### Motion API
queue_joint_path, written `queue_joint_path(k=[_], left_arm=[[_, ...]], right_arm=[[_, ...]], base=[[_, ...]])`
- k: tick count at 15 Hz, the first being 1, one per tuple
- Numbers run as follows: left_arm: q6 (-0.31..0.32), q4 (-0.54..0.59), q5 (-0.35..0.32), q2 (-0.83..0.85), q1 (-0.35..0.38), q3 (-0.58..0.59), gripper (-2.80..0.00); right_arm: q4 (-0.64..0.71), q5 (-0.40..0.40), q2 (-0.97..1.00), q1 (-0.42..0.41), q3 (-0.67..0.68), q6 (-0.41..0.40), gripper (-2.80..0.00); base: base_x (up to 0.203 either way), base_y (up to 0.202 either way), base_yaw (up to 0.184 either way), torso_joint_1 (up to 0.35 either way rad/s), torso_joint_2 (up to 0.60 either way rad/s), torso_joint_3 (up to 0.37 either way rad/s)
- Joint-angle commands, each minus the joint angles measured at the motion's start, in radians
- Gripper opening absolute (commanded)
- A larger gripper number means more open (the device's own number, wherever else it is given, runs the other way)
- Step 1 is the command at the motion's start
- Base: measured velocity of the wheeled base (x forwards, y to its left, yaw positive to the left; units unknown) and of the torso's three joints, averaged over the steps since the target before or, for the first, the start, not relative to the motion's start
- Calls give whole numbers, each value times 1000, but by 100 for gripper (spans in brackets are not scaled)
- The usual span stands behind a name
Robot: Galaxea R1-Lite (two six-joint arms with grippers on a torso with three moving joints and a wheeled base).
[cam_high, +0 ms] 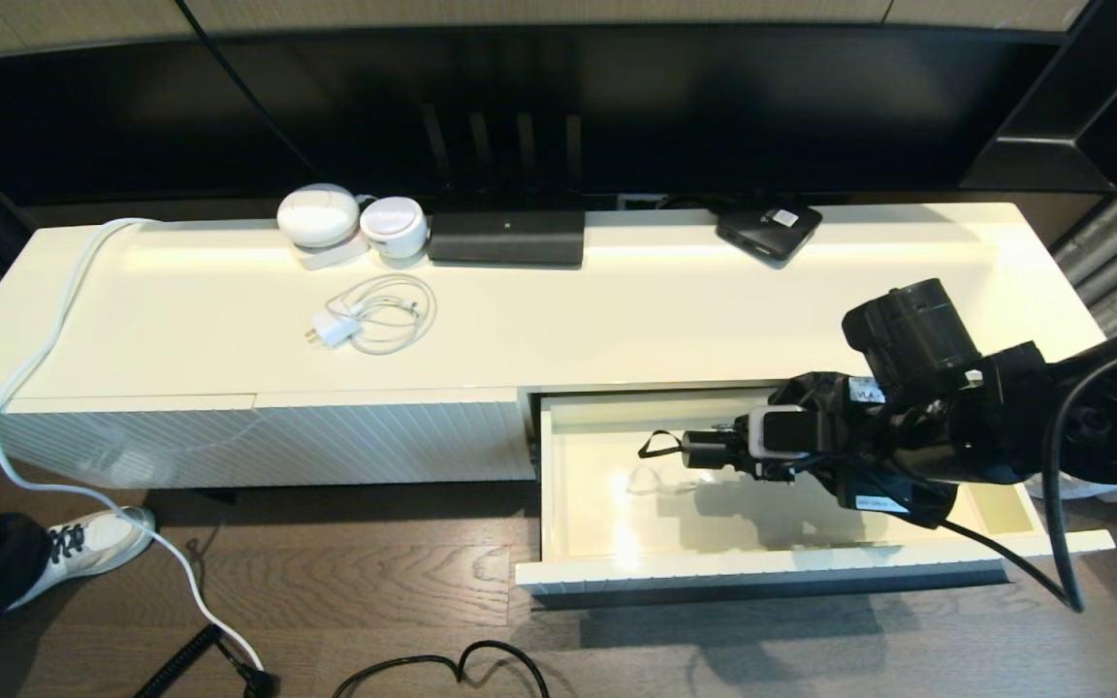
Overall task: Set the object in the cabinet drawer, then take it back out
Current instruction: Put the umbrella in the drawer
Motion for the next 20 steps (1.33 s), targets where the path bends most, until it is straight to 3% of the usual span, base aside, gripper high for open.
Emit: queue_joint_path(k=[1, 14, 15, 20], left_arm=[[0, 0, 0, 2, 1, 2, -280], [0, 0, 0, 2, 0, 2, -280], [0, 0, 0, 2, 0, 2, -280], [0, 0, 0, 2, 0, 2, -280]], right_arm=[[-1, -2, 52, -5, -22, -8, -280], [-153, -2, 184, -30, -50, -9, -280], [-161, -1, 181, -29, -46, -11, 0], [-146, -4, 149, -30, -61, -14, 0]], base=[[0, 0, 0, 0, 0, 0], [0, 0, 0, 0, 0, 0], [0, 0, 0, 0, 0, 0], [0, 0, 0, 0, 0, 0]])
